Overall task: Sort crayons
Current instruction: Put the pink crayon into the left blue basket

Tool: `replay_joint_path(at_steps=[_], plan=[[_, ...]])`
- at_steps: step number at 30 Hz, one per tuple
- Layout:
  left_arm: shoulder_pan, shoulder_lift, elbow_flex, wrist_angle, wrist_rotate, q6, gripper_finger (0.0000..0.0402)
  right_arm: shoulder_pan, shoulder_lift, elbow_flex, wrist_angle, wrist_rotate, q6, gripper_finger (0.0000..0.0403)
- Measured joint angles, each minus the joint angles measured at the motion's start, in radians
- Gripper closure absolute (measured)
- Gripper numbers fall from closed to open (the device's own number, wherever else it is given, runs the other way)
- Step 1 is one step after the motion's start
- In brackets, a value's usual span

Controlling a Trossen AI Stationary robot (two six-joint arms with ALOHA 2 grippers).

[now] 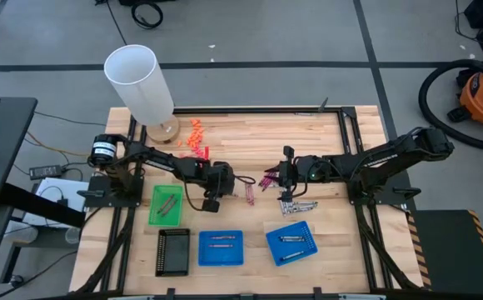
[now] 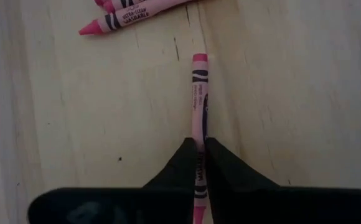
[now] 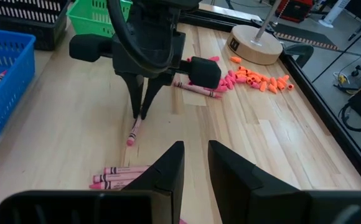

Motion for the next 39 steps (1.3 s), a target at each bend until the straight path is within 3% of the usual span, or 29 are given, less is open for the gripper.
replay_joint_path(at_steps=[14, 22, 27, 39], plan=[[-0.071, -0.152, 0.011, -0.027, -0.002, -0.092, 0.0382, 0.0, 0.0, 0.0, -0.001, 0.0, 0.004, 0.032], [-0.169, -0.24, 0.011, 0.016, 0.166, -0.301, 0.0382, 0.0, 0.0, 0.0, 0.0, 0.0, 0.003, 0.032], [-0.245, -0.228, 0.012, 0.062, 0.235, -0.439, 0.0382, 0.0, 0.0, 0.0, 0.002, 0.0, 0.003, 0.032], [-0.398, -0.121, 0.012, 0.078, 0.202, -0.616, 0.0378, 0.0, 0.0, 0.0, 0.008, 0.0, 0.005, 0.032]])
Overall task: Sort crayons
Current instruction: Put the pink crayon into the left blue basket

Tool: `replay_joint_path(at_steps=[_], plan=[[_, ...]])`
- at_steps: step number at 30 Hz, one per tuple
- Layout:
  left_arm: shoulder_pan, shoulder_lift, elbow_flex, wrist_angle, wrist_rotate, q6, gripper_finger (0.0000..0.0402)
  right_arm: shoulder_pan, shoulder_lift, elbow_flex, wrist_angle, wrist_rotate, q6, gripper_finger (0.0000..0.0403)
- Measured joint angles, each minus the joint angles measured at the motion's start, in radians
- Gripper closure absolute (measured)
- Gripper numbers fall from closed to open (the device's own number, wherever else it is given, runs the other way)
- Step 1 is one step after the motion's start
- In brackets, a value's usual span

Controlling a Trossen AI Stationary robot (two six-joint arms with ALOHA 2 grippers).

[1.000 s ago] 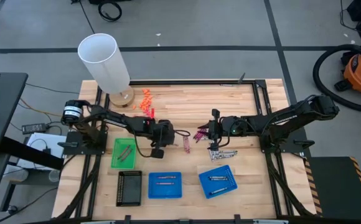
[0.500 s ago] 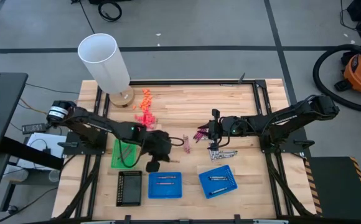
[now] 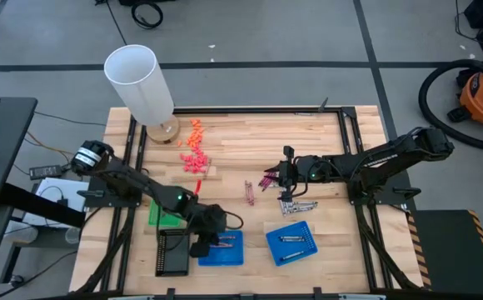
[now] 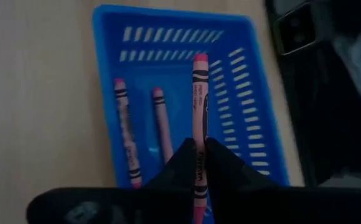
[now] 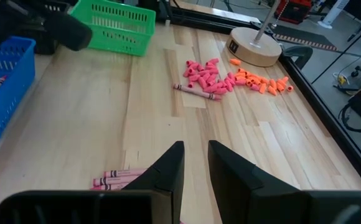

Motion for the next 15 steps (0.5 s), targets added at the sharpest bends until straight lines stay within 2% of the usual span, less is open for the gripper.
replay_joint_path(at_steps=[4, 8, 11, 13, 15], plan=[[-0.008, 0.0, 0.0, 0.002, -0.05, 0.001, 0.0349, 0.0, 0.0, 0.0, 0.0, 0.0, 0.003, 0.032], [0.005, 0.0, 0.017, -0.032, -0.029, 0.046, 0.0311, 0.0, 0.0, 0.0, 0.0, 0.0, 0.003, 0.032], [0.023, -0.011, 0.05, -0.095, -0.032, 0.115, 0.0299, 0.0, 0.0, 0.0, 0.0, 0.0, 0.003, 0.032], [0.04, -0.028, 0.057, -0.135, -0.074, 0.154, 0.0298, 0.0, 0.0, 0.0, 0.0, 0.0, 0.004, 0.032], [0.06, -0.049, 0.059, -0.189, -0.158, 0.186, 0.0298, 0.0, 0.0, 0.0, 0.0, -0.001, 0.004, 0.032]])
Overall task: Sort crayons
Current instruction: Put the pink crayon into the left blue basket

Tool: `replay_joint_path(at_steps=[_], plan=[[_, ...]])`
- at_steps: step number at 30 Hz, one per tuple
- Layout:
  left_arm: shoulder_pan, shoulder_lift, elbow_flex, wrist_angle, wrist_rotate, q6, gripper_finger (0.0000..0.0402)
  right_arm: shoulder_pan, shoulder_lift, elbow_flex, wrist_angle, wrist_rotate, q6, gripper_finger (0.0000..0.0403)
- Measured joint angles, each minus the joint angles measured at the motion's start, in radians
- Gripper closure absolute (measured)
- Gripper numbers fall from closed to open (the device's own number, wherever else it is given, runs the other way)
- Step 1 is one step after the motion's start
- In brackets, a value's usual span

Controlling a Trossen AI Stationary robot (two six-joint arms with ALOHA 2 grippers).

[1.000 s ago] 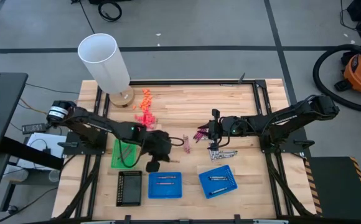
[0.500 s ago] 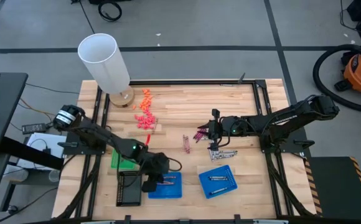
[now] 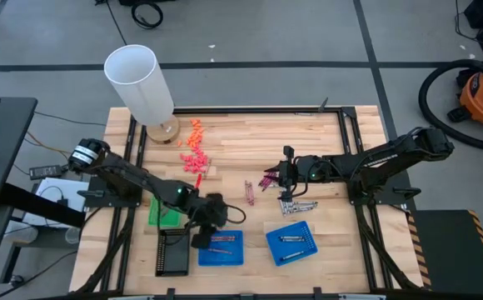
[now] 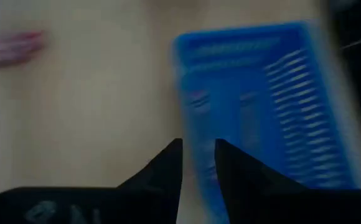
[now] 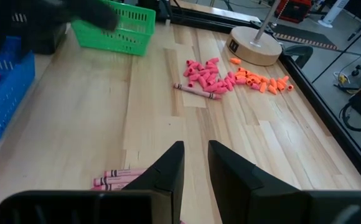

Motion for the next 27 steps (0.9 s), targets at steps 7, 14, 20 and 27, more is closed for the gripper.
replay_joint_path(at_steps=[7, 14, 20, 27], plan=[[0.094, -0.046, -0.001, -0.199, -0.335, 0.034, 0.0297, 0.0, 0.005, 0.0, -0.004, 0.0, -0.001, 0.032], [0.282, -0.044, -0.106, -0.184, -0.407, -0.118, 0.0297, 0.0, 0.013, 0.0, 0.0, 0.0, -0.004, 0.032], [0.414, -0.044, -0.131, -0.162, -0.403, -0.264, 0.0297, 0.0, 0.013, 0.0, 0.007, 0.0, -0.009, 0.032], [0.479, 0.021, -0.119, -0.111, -0.331, -0.321, 0.0297, 0.0, 0.013, 0.0, 0.016, 0.0, -0.011, 0.032]])
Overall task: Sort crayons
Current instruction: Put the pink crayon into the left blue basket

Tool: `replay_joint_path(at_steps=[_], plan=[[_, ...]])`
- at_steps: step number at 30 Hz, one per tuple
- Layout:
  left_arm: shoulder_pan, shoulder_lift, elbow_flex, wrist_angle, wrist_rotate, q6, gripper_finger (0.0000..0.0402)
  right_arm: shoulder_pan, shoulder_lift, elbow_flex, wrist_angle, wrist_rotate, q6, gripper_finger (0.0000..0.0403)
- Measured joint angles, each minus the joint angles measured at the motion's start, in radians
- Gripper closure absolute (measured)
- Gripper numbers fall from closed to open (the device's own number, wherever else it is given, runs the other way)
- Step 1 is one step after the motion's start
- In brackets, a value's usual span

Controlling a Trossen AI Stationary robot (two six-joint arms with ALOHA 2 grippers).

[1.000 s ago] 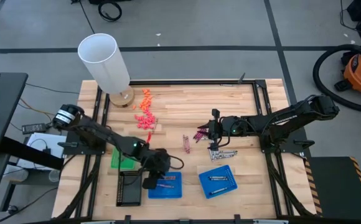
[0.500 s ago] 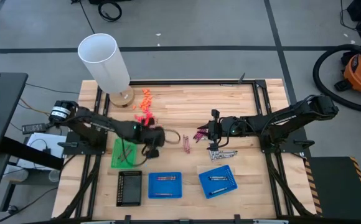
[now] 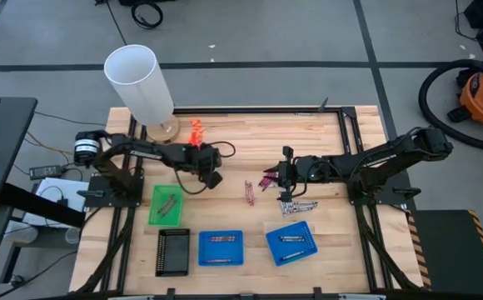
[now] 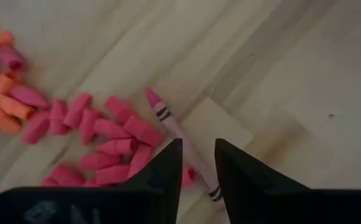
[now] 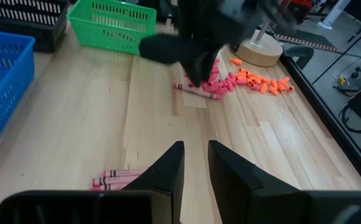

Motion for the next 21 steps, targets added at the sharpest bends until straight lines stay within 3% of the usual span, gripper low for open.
replay_joint_path(at_steps=[8, 21], plan=[[-0.045, 0.107, 0.163, -0.122, -0.054, 0.036, 0.0297, 0.0, 0.0, 0.0, 0.01, -0.003, 0.0, 0.032], [0.017, 0.106, 0.164, -0.203, -0.074, -0.044, 0.0297, 0.001, 0.0, 0.0, 0.021, -0.019, 0.0, 0.032]])
